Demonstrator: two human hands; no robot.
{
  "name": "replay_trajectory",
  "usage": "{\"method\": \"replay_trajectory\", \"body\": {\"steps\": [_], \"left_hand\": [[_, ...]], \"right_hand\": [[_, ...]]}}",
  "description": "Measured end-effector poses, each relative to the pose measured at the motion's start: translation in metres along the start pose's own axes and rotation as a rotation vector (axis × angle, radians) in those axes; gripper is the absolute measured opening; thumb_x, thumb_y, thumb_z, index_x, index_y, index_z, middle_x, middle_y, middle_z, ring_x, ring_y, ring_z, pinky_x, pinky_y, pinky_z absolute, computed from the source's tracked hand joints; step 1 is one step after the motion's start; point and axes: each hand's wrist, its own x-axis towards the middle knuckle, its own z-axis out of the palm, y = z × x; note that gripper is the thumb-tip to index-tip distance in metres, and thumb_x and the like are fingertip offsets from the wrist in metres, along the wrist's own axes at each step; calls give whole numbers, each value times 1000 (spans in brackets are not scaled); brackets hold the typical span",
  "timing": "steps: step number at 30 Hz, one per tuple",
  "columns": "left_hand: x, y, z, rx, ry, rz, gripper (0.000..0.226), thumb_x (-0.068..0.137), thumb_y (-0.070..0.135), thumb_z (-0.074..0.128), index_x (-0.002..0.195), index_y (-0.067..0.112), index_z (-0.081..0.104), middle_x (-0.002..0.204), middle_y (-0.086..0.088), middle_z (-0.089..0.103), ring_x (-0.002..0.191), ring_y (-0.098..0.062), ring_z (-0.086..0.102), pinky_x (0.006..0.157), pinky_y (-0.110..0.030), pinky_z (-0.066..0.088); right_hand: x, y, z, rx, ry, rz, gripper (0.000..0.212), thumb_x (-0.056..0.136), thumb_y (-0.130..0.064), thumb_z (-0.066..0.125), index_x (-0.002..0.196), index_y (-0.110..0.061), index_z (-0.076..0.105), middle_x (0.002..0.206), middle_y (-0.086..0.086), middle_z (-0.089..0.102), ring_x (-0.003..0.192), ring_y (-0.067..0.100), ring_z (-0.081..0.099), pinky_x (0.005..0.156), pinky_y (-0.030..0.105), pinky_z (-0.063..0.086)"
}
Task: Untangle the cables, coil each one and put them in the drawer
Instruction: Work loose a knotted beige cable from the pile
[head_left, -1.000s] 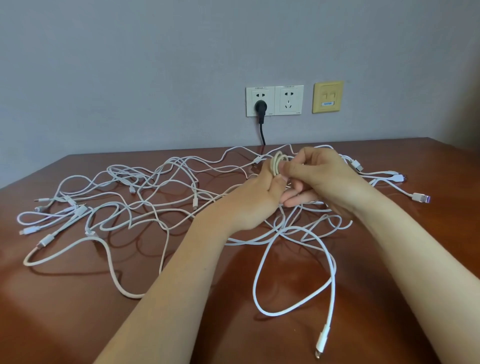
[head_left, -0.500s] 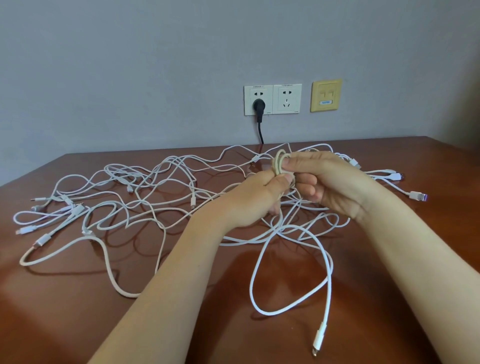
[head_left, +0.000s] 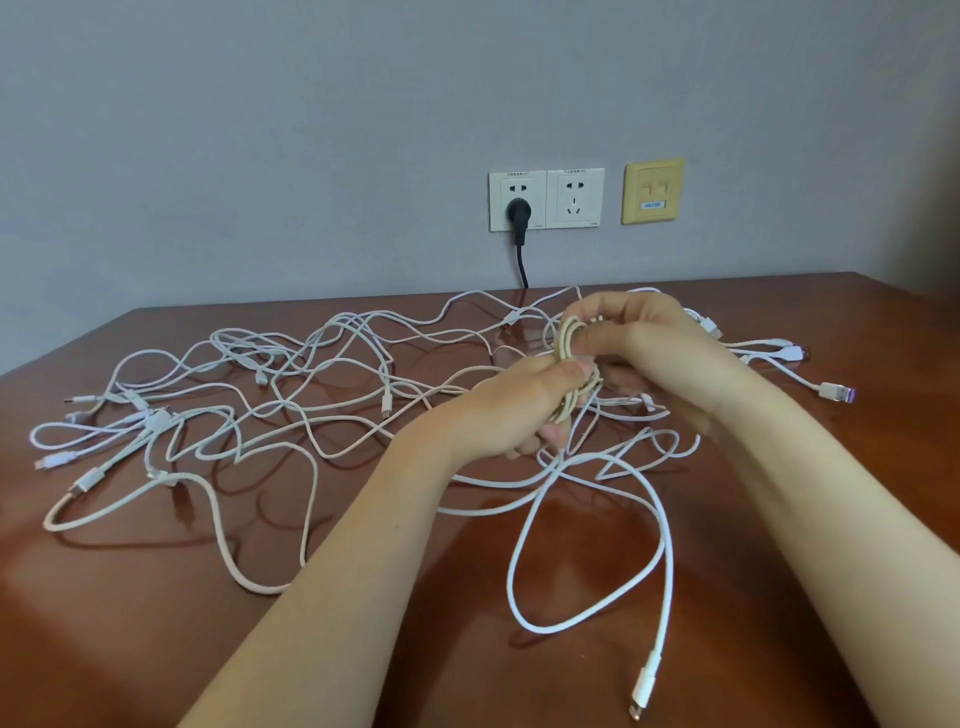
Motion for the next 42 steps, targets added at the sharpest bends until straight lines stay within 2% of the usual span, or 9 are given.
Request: {"method": "replay_trajectory", "body": {"steps": [3,7,14,16,19,25,33,39,42], "left_hand": [[1,-2,-3,-18,-12,1,26,100,34,30,80,24,41,49,2,36,33,-4,17,38,-13,14],[2,-5,-4,-60,-23,-35,26,100,35,30,82,23,42,47,4,36,35,-6,16,40,-14,13],[4,-4,-10,-270,-178,-6,36,100,35,23,78,16,44,42,4,32,29,-1,16,38,-6,13],[3,-4,-14,-312,-215,17,33,99,37,21,92,12,40,41,4,33,27,-1,16,37,-5,15],[3,-4,-17,-307,-211,36,27,100,37,20,108,20,40,41,4,32,28,-1,15,39,-5,16],[5,-8,-10,-142,-53,20,32,100,44,24,80,27,43,47,4,33,34,-4,15,42,-11,13],[5,-7,-8,-277,-159,10,28,101,32,28,79,16,37,47,4,35,31,-1,18,35,-6,17],[4,-7,-13,-400,-131,-15,30,101,30,29,77,15,38,43,4,36,28,-1,20,37,-6,16],[1,-4,-12,-439,-170,0,32,102,31,26,78,13,40,43,5,36,28,0,19,36,-7,15]], "right_hand": [[1,1,2,-147,6,-44,13,90,-4,55,86,-14,62,39,-13,46,29,2,30,33,11,23],[2,4,3,-230,75,-125,15,88,-6,61,78,-16,66,46,-12,49,38,0,39,43,7,31],[-2,-1,7,45,103,-79,14,84,0,62,81,-13,66,45,-11,56,36,1,43,37,11,36],[-3,-4,3,154,26,-32,14,84,1,61,84,-13,66,50,-10,58,41,1,48,42,11,43],[-3,-4,-1,246,-56,23,19,82,5,59,88,-13,64,61,-2,59,45,3,54,48,14,50],[2,5,6,170,2,32,12,90,-1,54,89,-12,61,78,9,50,45,0,49,48,14,50],[5,8,14,32,37,-37,19,96,1,40,89,-6,56,75,8,54,53,10,51,44,14,48],[4,8,7,184,-72,-64,15,92,4,47,95,-7,57,85,7,57,57,5,60,54,17,54],[6,10,8,81,-30,-119,13,92,4,47,99,-4,54,90,12,56,53,5,60,51,17,53]]}}
